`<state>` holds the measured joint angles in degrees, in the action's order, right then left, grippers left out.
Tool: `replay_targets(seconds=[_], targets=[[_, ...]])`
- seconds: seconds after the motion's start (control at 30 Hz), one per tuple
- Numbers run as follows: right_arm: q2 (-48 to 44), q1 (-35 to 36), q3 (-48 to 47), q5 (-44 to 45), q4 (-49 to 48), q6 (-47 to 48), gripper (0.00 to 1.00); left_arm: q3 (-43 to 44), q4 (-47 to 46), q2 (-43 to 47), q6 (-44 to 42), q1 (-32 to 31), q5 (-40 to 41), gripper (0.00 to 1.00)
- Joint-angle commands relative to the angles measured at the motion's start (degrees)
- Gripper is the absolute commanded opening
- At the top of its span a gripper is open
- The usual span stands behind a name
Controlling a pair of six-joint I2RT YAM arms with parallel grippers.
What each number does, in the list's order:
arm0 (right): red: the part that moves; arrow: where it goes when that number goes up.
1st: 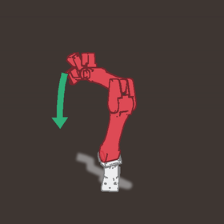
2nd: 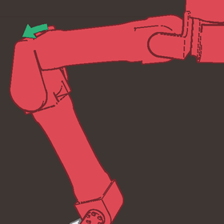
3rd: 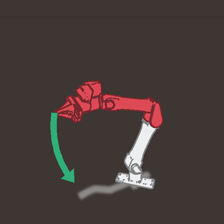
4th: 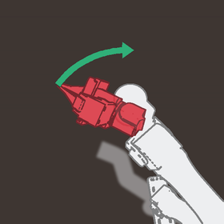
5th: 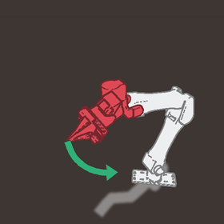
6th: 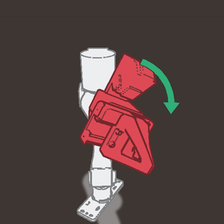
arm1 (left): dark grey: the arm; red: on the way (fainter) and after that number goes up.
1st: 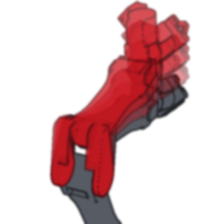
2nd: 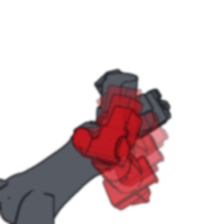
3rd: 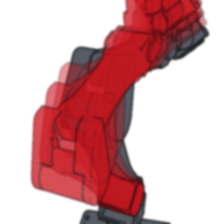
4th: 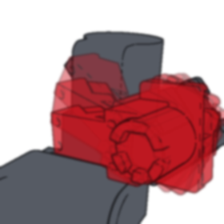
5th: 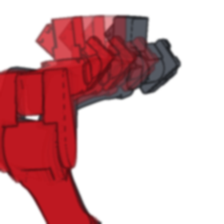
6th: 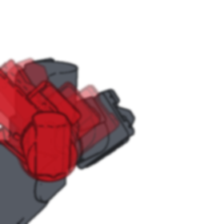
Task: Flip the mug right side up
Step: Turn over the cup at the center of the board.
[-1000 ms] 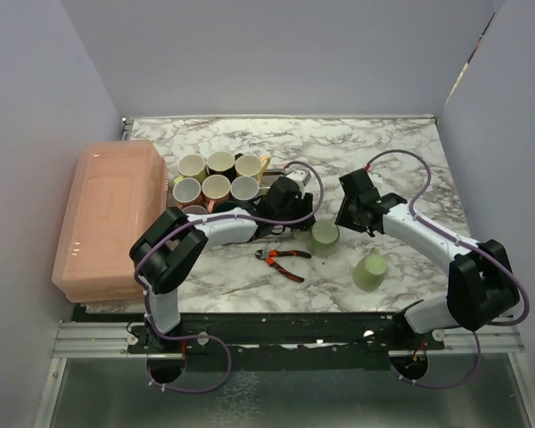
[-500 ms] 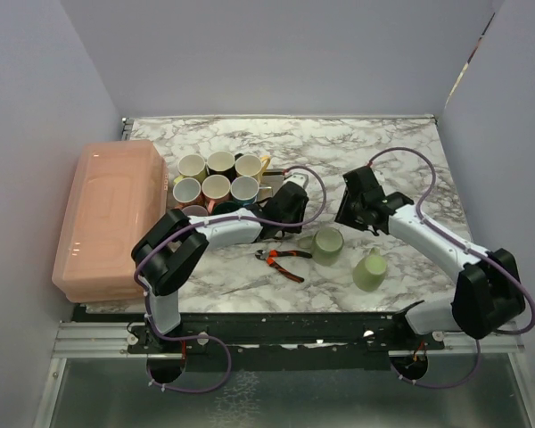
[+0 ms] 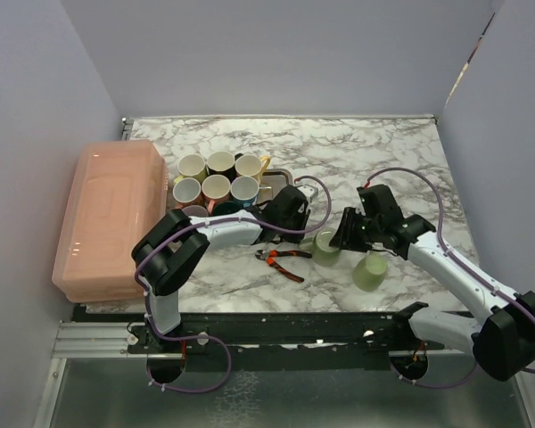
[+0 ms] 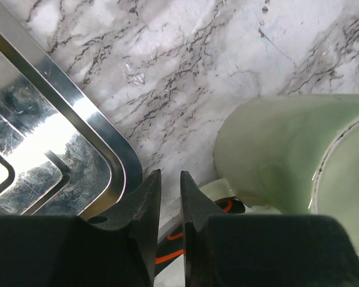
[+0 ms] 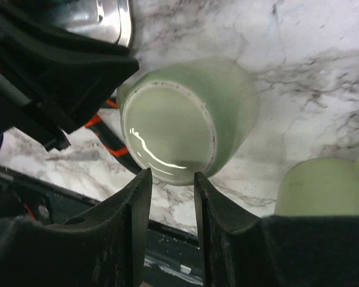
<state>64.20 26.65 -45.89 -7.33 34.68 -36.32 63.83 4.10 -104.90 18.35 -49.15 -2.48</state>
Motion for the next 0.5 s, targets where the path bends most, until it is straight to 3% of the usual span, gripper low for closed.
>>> replay_targets(seconds=[0.0,0.1,0.27,0.47], targets=[[0.3,1.5,2.9,-8.5,-0.5,2.3,0.38,-1.3,0.5,1.4,-1.0,-0.2,-4.1,0.19],[2.8,2.5,3.4,-5.1,-1.0,1.0,0.38,-1.1,0.2,1.3,-0.5,-0.2,-4.9,0.17],[6.9,2.5,2.5,8.4,-2.7,-3.7,0.38,-1.7,-1.1,2.1,-0.1,-0.2,-7.1,0.16],[9.3,2.5,1.5,14.4,-8.2,-7.5,0.38,-3.7,-3.4,4.7,0.2,-0.2,-9.3,0.16]])
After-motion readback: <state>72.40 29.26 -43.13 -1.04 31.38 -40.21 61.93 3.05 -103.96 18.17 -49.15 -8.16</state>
